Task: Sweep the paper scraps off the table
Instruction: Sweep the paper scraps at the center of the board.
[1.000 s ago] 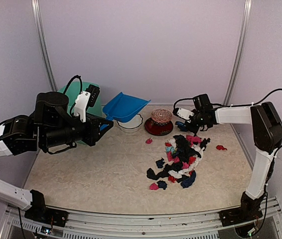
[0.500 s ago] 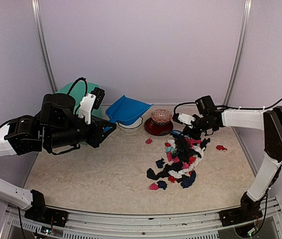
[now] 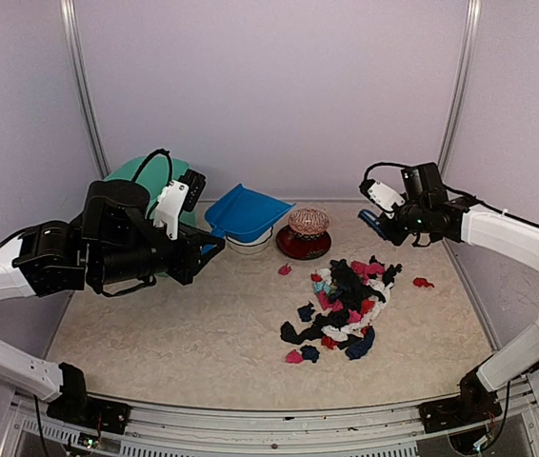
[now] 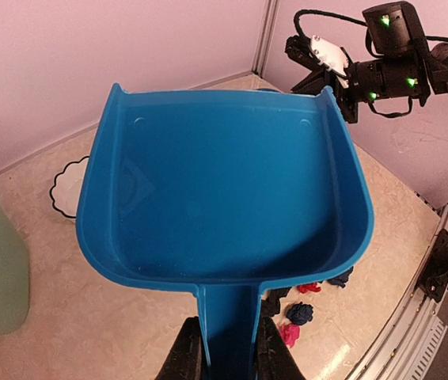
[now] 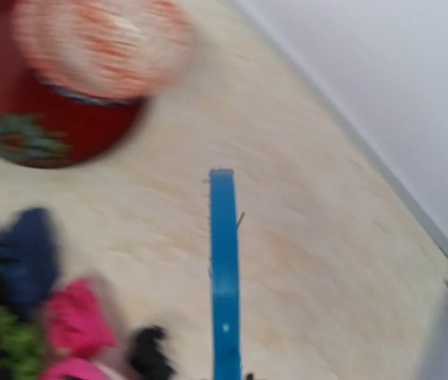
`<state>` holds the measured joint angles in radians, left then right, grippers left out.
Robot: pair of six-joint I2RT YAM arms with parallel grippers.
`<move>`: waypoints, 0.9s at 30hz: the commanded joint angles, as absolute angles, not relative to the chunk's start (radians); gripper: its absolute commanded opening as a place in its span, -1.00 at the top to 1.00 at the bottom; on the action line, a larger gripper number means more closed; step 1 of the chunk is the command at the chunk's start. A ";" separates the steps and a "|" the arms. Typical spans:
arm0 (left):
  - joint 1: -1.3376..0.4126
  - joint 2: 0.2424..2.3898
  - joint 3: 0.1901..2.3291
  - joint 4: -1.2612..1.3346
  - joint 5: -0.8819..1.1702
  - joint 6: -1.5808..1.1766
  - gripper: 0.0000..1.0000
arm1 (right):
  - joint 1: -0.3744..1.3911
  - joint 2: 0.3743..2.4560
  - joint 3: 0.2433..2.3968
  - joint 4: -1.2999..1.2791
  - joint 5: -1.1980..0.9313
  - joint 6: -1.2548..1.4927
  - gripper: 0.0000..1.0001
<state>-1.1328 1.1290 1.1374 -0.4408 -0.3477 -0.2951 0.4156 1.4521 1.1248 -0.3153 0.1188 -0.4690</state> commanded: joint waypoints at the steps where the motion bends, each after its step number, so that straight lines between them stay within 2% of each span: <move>1: -1.127 1.139 1.145 -0.405 -0.352 -0.268 1.00 | 0.414 1.399 1.071 -0.279 0.381 -0.344 1.00; 6: -1.125 1.147 1.148 -0.402 -0.351 -0.257 1.00 | 0.361 1.414 1.045 -0.357 0.601 -0.081 1.00; 12: -1.124 1.146 1.150 -0.403 -0.343 -0.258 1.00 | 0.292 1.467 1.029 -0.472 0.680 0.128 1.00; 19: -1.124 1.122 1.130 -0.405 -0.344 -0.275 1.00 | 0.262 1.546 1.003 -0.529 0.668 0.166 1.00; 27: -1.124 1.109 1.115 -0.402 -0.339 -0.284 1.00 | 0.264 1.603 0.976 -0.505 0.457 0.216 1.00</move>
